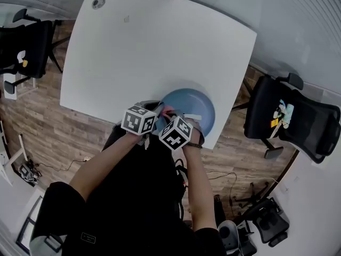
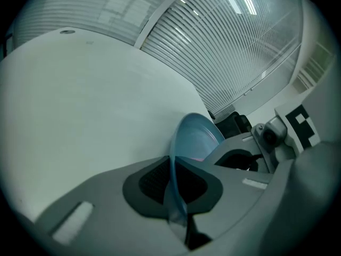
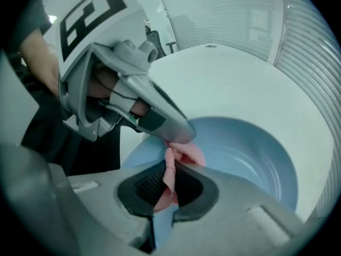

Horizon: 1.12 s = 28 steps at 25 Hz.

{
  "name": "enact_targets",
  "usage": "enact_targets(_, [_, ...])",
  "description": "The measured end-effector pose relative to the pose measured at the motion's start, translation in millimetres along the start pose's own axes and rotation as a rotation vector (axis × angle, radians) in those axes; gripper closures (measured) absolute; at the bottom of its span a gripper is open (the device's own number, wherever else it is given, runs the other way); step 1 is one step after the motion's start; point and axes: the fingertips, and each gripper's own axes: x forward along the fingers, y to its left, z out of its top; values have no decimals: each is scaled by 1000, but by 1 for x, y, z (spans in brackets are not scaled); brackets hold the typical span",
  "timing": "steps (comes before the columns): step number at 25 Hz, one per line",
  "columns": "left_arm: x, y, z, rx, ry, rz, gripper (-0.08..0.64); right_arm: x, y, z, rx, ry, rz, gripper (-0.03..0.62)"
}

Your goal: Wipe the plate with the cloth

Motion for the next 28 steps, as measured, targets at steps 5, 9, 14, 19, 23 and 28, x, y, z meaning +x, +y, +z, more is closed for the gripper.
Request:
enact_targets(5, [1,0,3,13,5,-3,543,-6,-21,2,-12,6,-17,569])
enact_targets(9, [1,-1,2,15,8,-4,543,-15,-45,2,26,-14,-66,569])
enact_targets(14, [1,-1,2,9,6,-5,543,-24,-74,4,80,-47,-104,569])
enact_targets(19, [2,-1,2,1,4,-5,543,-31,-98,2,93,-47,-177,569])
enact_targets(23, [2,-2,1,-32,-1,-22,543,-38,-118,-3,117,-55,-249,569])
enact_targets(28, [2,-2,3,-25,-17,-8,543,-46,-131,-13,149,-68,-310,569])
